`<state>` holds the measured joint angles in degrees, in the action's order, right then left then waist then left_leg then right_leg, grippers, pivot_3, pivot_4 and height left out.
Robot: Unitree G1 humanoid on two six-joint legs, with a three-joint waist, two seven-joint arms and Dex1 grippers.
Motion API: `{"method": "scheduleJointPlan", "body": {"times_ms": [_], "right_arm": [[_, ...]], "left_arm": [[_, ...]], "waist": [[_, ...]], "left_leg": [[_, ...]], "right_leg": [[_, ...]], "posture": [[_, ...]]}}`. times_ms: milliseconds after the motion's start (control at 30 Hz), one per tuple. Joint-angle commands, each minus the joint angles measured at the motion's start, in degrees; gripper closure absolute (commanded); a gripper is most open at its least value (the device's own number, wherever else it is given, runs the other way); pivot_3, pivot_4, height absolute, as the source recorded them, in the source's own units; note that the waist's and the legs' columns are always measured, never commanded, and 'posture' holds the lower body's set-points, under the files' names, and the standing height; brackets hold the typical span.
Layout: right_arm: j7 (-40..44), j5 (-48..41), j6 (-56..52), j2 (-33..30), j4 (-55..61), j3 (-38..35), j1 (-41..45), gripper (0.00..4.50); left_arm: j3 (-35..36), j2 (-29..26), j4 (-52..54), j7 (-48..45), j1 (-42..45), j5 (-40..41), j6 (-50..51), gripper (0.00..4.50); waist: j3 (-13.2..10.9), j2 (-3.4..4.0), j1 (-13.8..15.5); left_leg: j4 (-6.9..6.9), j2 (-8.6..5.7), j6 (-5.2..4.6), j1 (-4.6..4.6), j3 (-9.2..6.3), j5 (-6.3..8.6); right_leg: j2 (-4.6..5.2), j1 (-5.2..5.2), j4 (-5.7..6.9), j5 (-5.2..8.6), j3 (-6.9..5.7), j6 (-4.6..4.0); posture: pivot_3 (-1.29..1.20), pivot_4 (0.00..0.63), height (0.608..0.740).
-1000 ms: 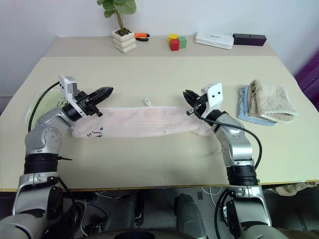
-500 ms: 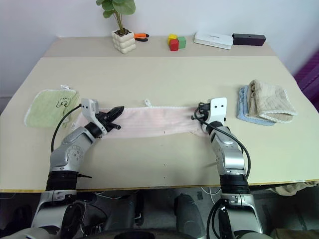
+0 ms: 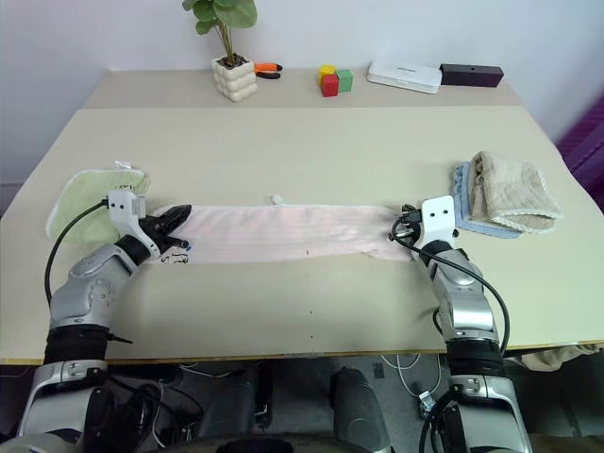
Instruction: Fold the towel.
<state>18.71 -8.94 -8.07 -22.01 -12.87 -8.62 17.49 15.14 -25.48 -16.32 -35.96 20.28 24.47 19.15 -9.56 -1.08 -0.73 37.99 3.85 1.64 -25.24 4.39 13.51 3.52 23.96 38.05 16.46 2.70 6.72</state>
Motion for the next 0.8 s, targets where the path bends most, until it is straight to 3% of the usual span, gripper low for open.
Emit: {"method": "scheduleJointPlan", "body": {"times_ms": [33,200,267,333,467,533,800], "right_arm": [[2.9,-1.5,1.4,-1.2,1.4,-0.7,2.5,4.48],[11.7,-9.4,-2.1,-2.3,10.3,-1.3,1.7,4.48],[19.3,-12.9,-2.1,-5.7,15.1,-1.5,-1.3,3.96],[24.9,-14.0,-1.5,-9.6,18.4,-1.5,-4.9,3.24],[31.7,-16.9,-3.0,-16.1,23.5,-3.8,-12.3,1.18],[33.7,-11.2,2.4,-20.1,24.2,-2.9,-16.5,0.11],[31.7,4.0,17.4,-25.9,17.8,-0.3,-18.8,0.04]], "left_arm": [[0.1,-0.3,1.7,-0.8,0.0,0.2,-0.9,4.50],[-1.4,0.9,3.9,-1.0,-0.3,0.1,-0.6,4.50],[-1.7,1.1,4.0,-1.4,-0.4,-0.1,-1.0,4.50],[-1.8,1.1,3.6,-1.5,-0.4,-0.2,-1.3,4.50],[-1.5,0.7,3.3,-1.7,0.0,0.0,-1.4,4.50],[-1.5,0.5,3.9,-1.8,0.1,0.3,-1.1,4.50],[-1.9,-0.9,4.6,-4.8,1.3,1.4,0.0,4.50]], "waist": [[0.0,0.00,0.0],[0.0,0.00,0.1],[0.0,0.00,0.4],[0.0,-0.02,0.6],[0.0,-0.02,1.0],[0.0,-0.03,1.0],[0.0,-0.04,1.1]], "left_leg": [[0.00,0.00,0.00,0.00,0.00,0.00],[0.00,0.00,0.00,-0.02,0.00,0.00],[0.00,0.00,0.00,-0.02,-0.01,0.00],[0.00,-0.01,-0.03,-0.04,-0.04,0.02],[0.01,-0.01,-0.06,0.13,-0.04,0.04],[0.00,-0.01,-0.06,0.22,-0.04,0.04],[-0.01,-0.02,-0.07,0.46,-0.03,0.05]], "right_leg": [[0.00,0.00,0.00,0.00,0.00,0.00],[0.00,0.00,-0.01,0.00,0.00,0.00],[0.00,0.00,-0.01,0.00,0.00,0.00],[0.00,-0.04,-0.07,0.00,-0.02,0.01],[0.00,-0.27,-0.17,0.00,-0.03,0.00],[0.00,-0.35,-0.17,0.01,-0.03,0.00],[0.00,-0.57,-0.25,0.01,-0.02,0.00]], "posture": [[0.00,0.150,0.735],[0.00,0.150,0.735],[0.00,0.150,0.735],[0.00,0.150,0.735],[0.00,0.150,0.735],[0.00,0.150,0.735],[0.00,0.150,0.735]]}}
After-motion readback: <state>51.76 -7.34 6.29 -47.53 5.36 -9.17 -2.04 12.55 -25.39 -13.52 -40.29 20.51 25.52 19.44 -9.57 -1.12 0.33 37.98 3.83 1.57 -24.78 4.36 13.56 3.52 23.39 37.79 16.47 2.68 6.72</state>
